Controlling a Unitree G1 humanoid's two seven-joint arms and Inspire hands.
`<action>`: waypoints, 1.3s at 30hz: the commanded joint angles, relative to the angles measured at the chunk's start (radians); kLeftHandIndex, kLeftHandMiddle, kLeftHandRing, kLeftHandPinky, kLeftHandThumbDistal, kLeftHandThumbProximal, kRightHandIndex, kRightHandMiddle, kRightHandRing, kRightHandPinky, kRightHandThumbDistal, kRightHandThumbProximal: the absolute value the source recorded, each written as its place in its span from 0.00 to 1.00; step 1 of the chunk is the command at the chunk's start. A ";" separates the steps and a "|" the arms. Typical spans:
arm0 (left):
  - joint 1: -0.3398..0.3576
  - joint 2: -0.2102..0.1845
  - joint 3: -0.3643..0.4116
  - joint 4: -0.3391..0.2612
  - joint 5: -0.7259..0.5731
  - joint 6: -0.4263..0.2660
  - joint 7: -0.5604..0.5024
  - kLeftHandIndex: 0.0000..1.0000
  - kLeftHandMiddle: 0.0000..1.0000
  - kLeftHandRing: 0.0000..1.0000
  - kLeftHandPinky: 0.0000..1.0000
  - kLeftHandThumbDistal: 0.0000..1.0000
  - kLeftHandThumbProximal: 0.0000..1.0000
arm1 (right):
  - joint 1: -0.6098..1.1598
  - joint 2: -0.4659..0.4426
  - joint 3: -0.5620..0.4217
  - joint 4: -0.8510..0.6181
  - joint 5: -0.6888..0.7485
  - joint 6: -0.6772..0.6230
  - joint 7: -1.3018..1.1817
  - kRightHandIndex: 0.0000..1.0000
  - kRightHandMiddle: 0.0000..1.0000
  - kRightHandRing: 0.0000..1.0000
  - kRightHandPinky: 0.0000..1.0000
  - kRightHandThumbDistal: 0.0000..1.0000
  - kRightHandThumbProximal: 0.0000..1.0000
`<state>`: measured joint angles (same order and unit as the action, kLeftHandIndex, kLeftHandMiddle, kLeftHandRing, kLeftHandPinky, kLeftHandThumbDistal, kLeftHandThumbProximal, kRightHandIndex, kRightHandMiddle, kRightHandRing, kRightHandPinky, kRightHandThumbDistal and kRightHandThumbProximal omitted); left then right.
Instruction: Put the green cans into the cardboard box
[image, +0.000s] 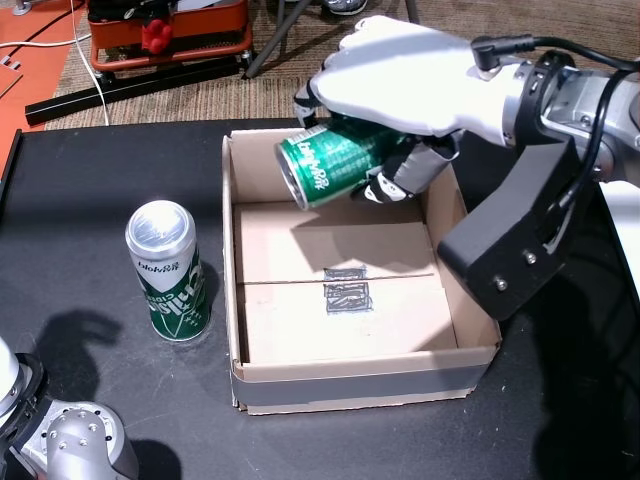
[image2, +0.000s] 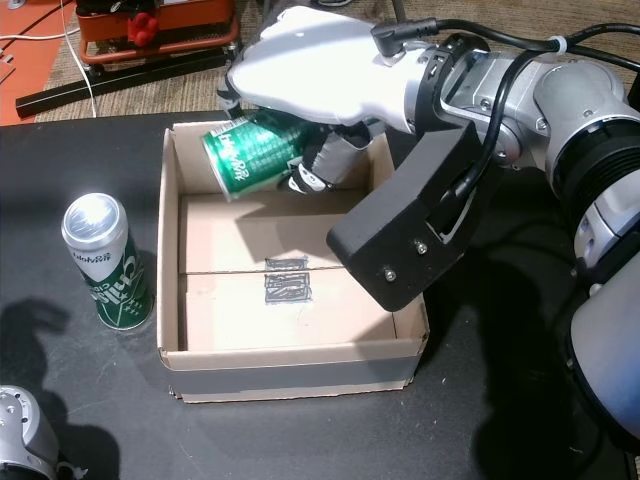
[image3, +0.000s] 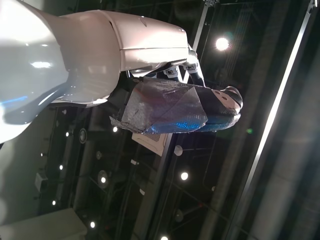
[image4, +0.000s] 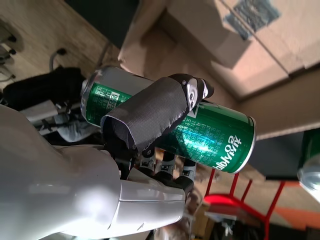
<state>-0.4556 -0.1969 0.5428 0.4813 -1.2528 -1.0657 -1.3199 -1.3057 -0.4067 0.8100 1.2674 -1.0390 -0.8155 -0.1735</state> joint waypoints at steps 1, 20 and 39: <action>0.079 -0.170 0.017 -0.022 0.011 -0.003 0.005 0.35 0.47 0.71 0.79 0.40 0.78 | -0.018 -0.013 -0.026 -0.008 0.040 -0.004 0.039 0.04 0.13 0.40 0.52 0.89 0.25; 0.074 -0.162 0.029 -0.014 -0.005 0.043 -0.021 0.36 0.48 0.72 0.78 0.37 0.73 | -0.003 0.006 -0.159 -0.023 0.217 0.043 0.432 0.76 0.94 1.00 1.00 1.00 0.41; 0.062 -0.166 0.047 -0.006 -0.005 0.030 -0.025 0.35 0.48 0.71 0.80 0.39 0.77 | 0.001 -0.005 -0.153 -0.043 0.207 0.055 0.399 0.81 0.96 1.00 1.00 1.00 0.39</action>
<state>-0.4623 -0.1969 0.5625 0.4814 -1.2546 -1.0298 -1.3389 -1.3063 -0.4061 0.6599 1.2317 -0.8402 -0.7698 0.2207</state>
